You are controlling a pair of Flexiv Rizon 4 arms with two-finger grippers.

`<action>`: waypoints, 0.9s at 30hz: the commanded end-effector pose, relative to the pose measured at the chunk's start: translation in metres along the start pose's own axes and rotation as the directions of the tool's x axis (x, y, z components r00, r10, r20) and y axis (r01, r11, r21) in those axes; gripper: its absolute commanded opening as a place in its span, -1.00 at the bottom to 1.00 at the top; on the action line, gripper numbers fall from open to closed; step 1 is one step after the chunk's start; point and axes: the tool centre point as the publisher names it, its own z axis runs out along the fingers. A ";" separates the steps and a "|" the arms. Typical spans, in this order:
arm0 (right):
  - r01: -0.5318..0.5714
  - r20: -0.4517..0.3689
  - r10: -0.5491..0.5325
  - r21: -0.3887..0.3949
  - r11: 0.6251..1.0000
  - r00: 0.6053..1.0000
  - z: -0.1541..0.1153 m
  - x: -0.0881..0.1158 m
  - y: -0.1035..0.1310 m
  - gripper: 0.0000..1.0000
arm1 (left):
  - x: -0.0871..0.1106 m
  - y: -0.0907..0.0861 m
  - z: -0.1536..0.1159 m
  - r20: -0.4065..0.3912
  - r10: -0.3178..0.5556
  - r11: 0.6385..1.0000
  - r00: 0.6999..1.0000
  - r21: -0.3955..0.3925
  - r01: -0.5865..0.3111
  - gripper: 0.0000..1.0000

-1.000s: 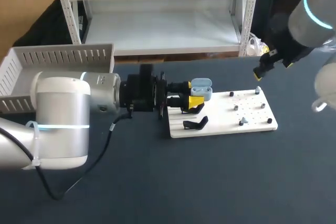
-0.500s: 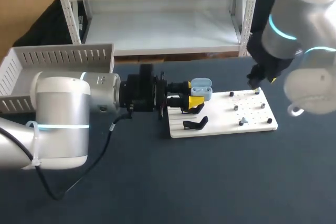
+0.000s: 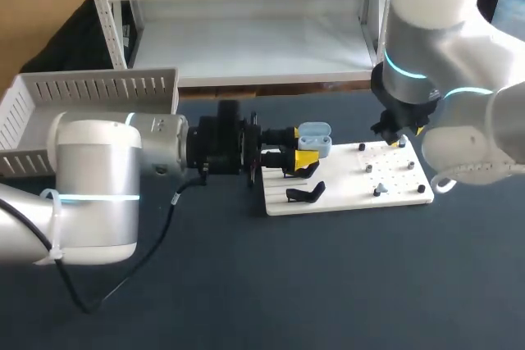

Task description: Pick up each earbud case from the left stands, insert the matching earbuds, close the lid, and place the case in the box.

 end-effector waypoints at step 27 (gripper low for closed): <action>-0.084 -0.031 0.085 0.032 0.996 0.996 0.028 -0.002 -0.006 -0.30 | 0.000 -0.002 0.001 0.001 0.002 1.000 1.000 -0.008 -0.002 -1.00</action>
